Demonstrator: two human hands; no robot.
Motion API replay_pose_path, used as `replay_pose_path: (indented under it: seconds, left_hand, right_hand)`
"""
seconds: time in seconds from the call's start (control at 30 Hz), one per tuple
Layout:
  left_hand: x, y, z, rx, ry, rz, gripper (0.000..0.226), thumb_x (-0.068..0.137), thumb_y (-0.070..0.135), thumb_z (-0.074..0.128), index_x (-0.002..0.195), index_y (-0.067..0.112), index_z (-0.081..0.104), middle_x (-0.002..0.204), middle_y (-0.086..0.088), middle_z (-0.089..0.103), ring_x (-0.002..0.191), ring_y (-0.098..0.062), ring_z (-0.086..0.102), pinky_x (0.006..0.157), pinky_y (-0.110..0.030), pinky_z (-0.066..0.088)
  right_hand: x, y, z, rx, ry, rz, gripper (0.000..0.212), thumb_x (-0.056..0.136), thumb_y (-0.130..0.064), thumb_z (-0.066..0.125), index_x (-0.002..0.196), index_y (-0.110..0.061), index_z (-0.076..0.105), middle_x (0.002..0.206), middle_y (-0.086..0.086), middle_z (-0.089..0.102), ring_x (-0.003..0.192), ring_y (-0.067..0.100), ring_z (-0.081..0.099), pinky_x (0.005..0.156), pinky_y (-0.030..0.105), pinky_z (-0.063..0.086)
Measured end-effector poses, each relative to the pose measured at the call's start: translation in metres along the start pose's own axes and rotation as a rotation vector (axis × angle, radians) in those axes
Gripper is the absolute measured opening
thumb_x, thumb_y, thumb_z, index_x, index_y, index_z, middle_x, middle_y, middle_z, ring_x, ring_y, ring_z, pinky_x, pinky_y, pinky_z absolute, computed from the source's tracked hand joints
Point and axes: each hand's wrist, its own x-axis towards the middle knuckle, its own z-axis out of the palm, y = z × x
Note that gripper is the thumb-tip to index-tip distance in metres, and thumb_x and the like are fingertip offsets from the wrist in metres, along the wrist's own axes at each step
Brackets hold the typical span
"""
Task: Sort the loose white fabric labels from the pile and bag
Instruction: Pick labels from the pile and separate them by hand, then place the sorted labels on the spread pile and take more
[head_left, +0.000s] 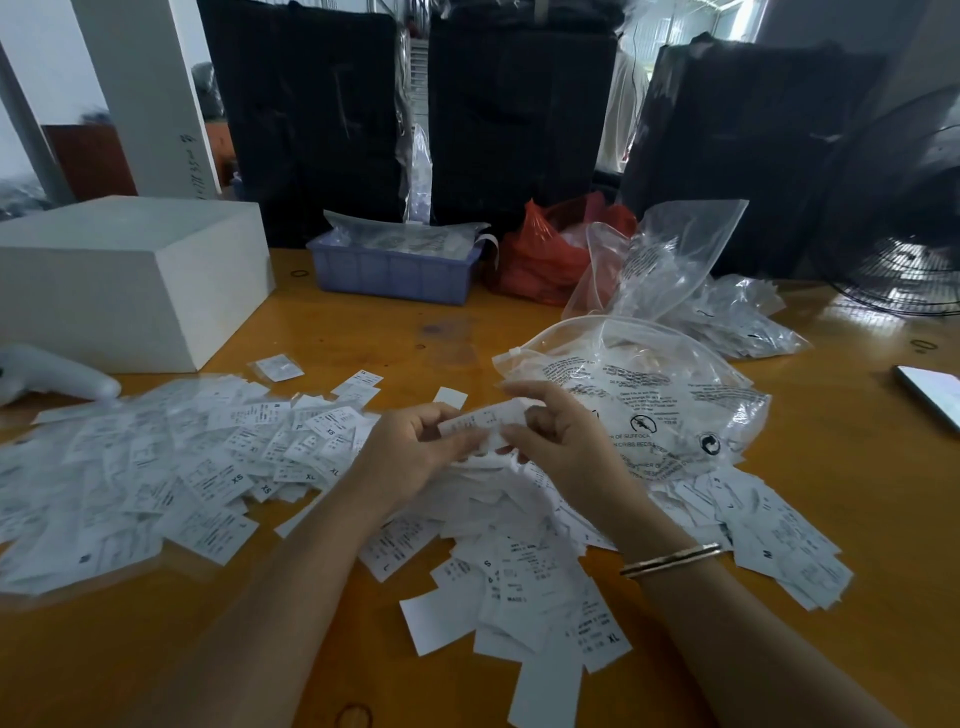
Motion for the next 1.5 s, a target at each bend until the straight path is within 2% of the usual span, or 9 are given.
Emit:
replay_pose_path:
  seconds: [0.1,0.3,0.43,0.67,0.8,0.9,1.03,1.27,1.5]
  left_hand:
    - [0.001,0.000,0.003,0.064,0.010,-0.006,0.027,0.068,0.050,0.066,0.082,0.028,0.069,0.069,0.016,0.070,0.061,0.005,0.061,0.052,-0.005,0.041]
    - [0.004,-0.005,0.001,-0.006,0.123,-0.015,0.006,0.082,0.036,0.069,0.081,0.030,0.072,0.077,0.017,0.070,0.074,0.003,0.063,0.064,-0.014,0.047]
    - [0.004,-0.004,-0.002,0.001,0.169,-0.025,0.007,0.081,0.040,0.069,0.077,0.036,0.072,0.080,0.024,0.070,0.079,0.010,0.062,0.067,-0.019,0.042]
    - [0.007,-0.013,-0.027,0.252,0.615,-0.058,0.014,0.088,0.031,0.065,0.101,0.026,0.064,0.093,0.007,0.067,0.074,-0.003,0.056,0.060,-0.024,0.047]
    - [0.008,-0.023,-0.032,0.686,0.716,-0.066,0.023,0.088,0.030,0.066,0.109,0.024,0.063,0.102,-0.001,0.070,0.084,-0.014,0.055,0.079,-0.033,0.034]
    - [0.010,-0.027,-0.036,0.926,0.694,-0.143,0.034,0.086,0.028,0.067,0.119,0.026,0.059,0.113,-0.002,0.066,0.105,-0.022,0.052,0.081,-0.037,0.030]
    - [0.010,-0.029,-0.036,1.065,0.653,-0.174,0.039,0.086,0.032,0.065,0.123,0.027,0.057,0.130,-0.005,0.053,0.122,-0.027,0.038,0.094,-0.044,0.031]
    - [0.010,-0.022,-0.017,0.877,0.527,0.133,0.021,0.088,0.027,0.061,0.109,0.029,0.064,0.117,0.004,0.060,0.115,-0.021,0.044,0.085,-0.033,0.025]
    - [0.005,-0.022,-0.001,0.757,0.145,0.271,0.017,0.091,0.021,0.058,0.105,0.028,0.067,0.110,0.012,0.061,0.109,-0.010,0.047,0.093,-0.033,0.036]
  right_hand:
    - [-0.001,0.002,0.011,-0.065,0.077,-0.014,0.034,0.088,-0.022,0.064,0.115,-0.034,0.047,0.056,-0.002,0.057,0.058,0.021,0.055,0.062,0.035,0.049]
    - [-0.004,0.002,0.018,-0.103,0.119,-0.030,0.020,0.087,-0.017,0.065,0.078,-0.034,0.060,0.064,-0.021,0.063,0.063,-0.001,0.057,0.058,0.014,0.044]
    - [-0.001,0.001,0.016,-0.212,0.081,-0.077,0.011,0.091,-0.017,0.060,0.091,-0.025,0.068,0.069,-0.024,0.058,0.064,-0.012,0.052,0.057,0.006,0.039]
    - [0.047,0.016,-0.052,-0.394,0.620,-0.011,0.024,0.092,-0.005,0.052,0.101,-0.019,0.069,0.098,-0.007,0.065,0.069,-0.004,0.054,0.061,0.006,0.041]
    - [0.069,0.051,-0.087,-0.868,0.271,0.373,0.023,0.091,-0.010,0.051,0.102,-0.010,0.071,0.107,0.010,0.068,0.085,0.023,0.060,0.078,0.032,0.049]
    - [0.068,0.060,-0.088,-1.044,0.063,0.524,0.017,0.090,-0.013,0.052,0.094,-0.008,0.068,0.099,0.012,0.065,0.085,0.028,0.059,0.076,0.033,0.046]
    - [0.065,0.059,-0.082,-1.117,0.113,0.436,0.017,0.090,-0.012,0.053,0.095,-0.009,0.069,0.094,0.011,0.067,0.086,0.029,0.063,0.080,0.035,0.049]
    - [0.060,0.060,-0.089,-1.018,0.324,0.276,0.012,0.089,-0.019,0.057,0.087,-0.017,0.069,0.094,0.002,0.067,0.081,0.019,0.050,0.091,0.038,0.033]
    - [0.058,0.056,-0.086,-1.149,0.101,0.449,0.018,0.088,-0.007,0.050,0.094,-0.010,0.067,0.096,0.010,0.067,0.086,0.028,0.062,0.084,0.037,0.048]
